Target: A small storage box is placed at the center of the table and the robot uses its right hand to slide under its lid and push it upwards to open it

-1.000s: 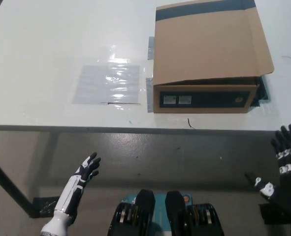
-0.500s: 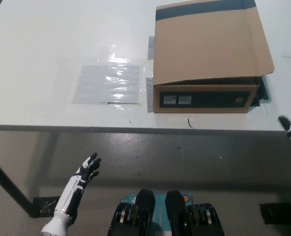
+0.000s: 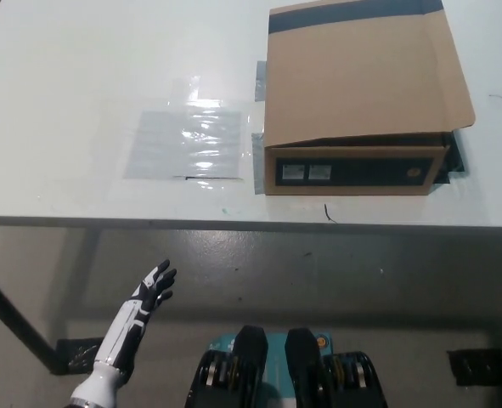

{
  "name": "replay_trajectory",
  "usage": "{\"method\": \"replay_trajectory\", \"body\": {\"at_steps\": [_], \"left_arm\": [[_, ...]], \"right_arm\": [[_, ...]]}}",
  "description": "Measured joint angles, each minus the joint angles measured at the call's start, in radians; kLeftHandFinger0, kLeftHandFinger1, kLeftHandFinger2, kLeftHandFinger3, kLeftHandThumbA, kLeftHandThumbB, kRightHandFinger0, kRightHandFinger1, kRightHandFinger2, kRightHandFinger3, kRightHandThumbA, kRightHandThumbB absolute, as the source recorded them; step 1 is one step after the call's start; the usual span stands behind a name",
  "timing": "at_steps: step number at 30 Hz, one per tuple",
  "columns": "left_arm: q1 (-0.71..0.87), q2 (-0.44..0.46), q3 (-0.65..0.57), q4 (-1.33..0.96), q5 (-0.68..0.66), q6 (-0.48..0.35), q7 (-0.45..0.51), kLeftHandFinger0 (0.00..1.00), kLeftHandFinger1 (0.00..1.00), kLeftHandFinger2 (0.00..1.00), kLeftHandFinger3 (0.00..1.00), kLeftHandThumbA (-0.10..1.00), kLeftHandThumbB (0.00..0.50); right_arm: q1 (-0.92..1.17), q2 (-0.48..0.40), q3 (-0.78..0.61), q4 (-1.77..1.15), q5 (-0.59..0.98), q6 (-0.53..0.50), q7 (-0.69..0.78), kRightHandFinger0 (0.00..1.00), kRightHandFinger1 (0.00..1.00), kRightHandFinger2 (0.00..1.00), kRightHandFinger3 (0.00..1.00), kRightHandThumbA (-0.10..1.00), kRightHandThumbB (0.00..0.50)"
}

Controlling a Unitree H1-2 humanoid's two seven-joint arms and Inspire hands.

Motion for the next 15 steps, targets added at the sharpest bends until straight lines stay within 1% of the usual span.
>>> {"method": "replay_trajectory", "body": {"at_steps": [4,13,15], "left_arm": [[-0.003,0.0,-0.001,0.0,0.0,-0.014,-0.008,1.0,1.0,1.0,1.0,1.0,0.5],[-0.003,0.0,0.0,0.001,0.0,-0.031,-0.011,1.0,1.0,1.0,1.0,1.0,0.5],[-0.003,0.0,0.0,0.001,0.0,-0.032,-0.011,1.0,1.0,1.0,1.0,1.0,0.5]], "right_arm": [[-0.025,0.01,-0.014,0.031,0.018,0.017,0.0,1.0,1.0,1.0,1.0,1.0,0.332],[-0.053,0.021,-0.029,0.113,0.027,0.04,0.0,1.0,1.0,1.0,1.0,1.0,0.329],[-0.063,0.022,-0.031,0.13,0.027,0.042,0.0,1.0,1.0,1.0,1.0,1.0,0.316]]}}
